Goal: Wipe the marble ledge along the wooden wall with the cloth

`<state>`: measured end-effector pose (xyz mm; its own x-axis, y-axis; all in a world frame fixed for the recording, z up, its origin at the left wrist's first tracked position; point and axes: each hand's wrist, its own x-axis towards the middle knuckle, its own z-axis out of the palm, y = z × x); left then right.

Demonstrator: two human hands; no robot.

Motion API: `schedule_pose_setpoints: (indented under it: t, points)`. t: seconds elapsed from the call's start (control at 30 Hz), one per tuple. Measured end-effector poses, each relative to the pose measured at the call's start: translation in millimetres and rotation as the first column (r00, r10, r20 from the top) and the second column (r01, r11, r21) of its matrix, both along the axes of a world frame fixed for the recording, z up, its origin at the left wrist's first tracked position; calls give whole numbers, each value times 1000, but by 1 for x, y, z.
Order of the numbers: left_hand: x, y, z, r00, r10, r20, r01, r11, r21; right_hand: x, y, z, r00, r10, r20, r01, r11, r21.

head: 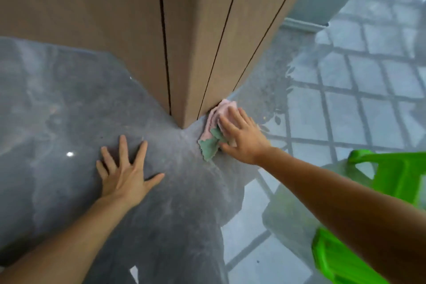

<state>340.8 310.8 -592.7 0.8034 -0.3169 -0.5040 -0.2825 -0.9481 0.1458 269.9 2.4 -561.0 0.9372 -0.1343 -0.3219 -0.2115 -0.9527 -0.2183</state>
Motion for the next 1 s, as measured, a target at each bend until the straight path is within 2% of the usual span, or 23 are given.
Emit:
schedule_pose_setpoints:
  t: [0.07,0.2,0.27,0.37,0.47,0.5,0.53,0.6,0.67,0.77,0.83,0.9,1.0]
  points:
    - [3,3,5,996,84,-33,-84,996,10,3,0,-7,989,15,-150,-13,1000,14]
    - [-1,8,-2,987,120,-111,-114,992,55,24,36,-32,948,-309,-72,313,948,53]
    - [-3,6,-4,980,136,-143,-129,990,55,22,72,-42,968,-248,-32,250,966,65]
    - [-4,8,-6,973,148,-175,-149,989,11,7,97,-48,998,-51,38,48,996,69]
    - [-2,11,-3,956,144,-257,-139,990,36,2,49,-49,988,150,49,-147,988,-56]
    - [-1,10,-2,951,139,-277,-128,990,57,5,26,-49,986,162,34,-157,980,-125]
    - [0,9,-1,945,138,-295,-121,990,77,10,2,-48,995,96,23,-90,980,-180]
    - [1,7,1,932,153,-329,-125,987,104,28,-39,-47,988,-154,-7,148,962,-228]
    - [1,5,-1,927,157,-340,-121,985,123,50,-61,-44,961,-270,-57,247,934,-258]
    - [3,3,3,925,165,-341,-123,982,140,60,-44,-37,957,-271,-102,251,953,-170]
    - [2,2,5,924,169,-342,-125,981,148,38,-13,-37,985,-139,-100,128,985,-111]
    - [3,2,4,924,168,-344,-124,981,146,11,9,-37,1000,-17,-13,16,998,-62]
    - [4,4,1,923,154,-354,-110,984,141,11,11,-35,951,-87,296,93,996,-6]
